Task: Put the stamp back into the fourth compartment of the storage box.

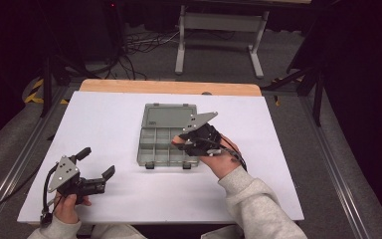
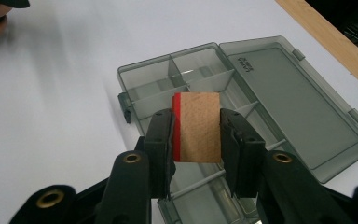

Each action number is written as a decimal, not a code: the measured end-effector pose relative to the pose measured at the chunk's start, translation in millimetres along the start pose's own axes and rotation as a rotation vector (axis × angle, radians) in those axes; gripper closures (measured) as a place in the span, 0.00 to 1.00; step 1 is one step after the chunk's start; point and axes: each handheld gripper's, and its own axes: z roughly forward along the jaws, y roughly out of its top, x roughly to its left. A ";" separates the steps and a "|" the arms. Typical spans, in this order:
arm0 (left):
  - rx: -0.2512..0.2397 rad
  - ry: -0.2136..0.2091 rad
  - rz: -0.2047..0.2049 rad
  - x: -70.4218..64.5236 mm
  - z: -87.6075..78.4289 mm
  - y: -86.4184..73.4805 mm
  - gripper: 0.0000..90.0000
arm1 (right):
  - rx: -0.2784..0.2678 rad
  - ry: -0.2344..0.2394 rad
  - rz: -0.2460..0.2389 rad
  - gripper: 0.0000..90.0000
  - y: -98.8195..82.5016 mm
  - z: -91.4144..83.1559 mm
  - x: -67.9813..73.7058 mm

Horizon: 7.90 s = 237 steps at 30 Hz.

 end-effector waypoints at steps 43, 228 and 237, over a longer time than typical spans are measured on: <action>0.001 0.000 -0.002 0.4 0.6 -0.5 0.01 | 0.051 -0.107 0.110 0.73 -11.1 22.7 -58.0; 0.001 -0.010 -0.003 -1.3 4.9 0.0 0.01 | -0.412 -0.153 0.130 0.00 -126.2 -61.6 9.3; -0.001 -0.013 -0.008 -0.5 4.5 -0.6 0.01 | -0.418 -0.152 0.121 0.00 -147.9 -51.8 17.1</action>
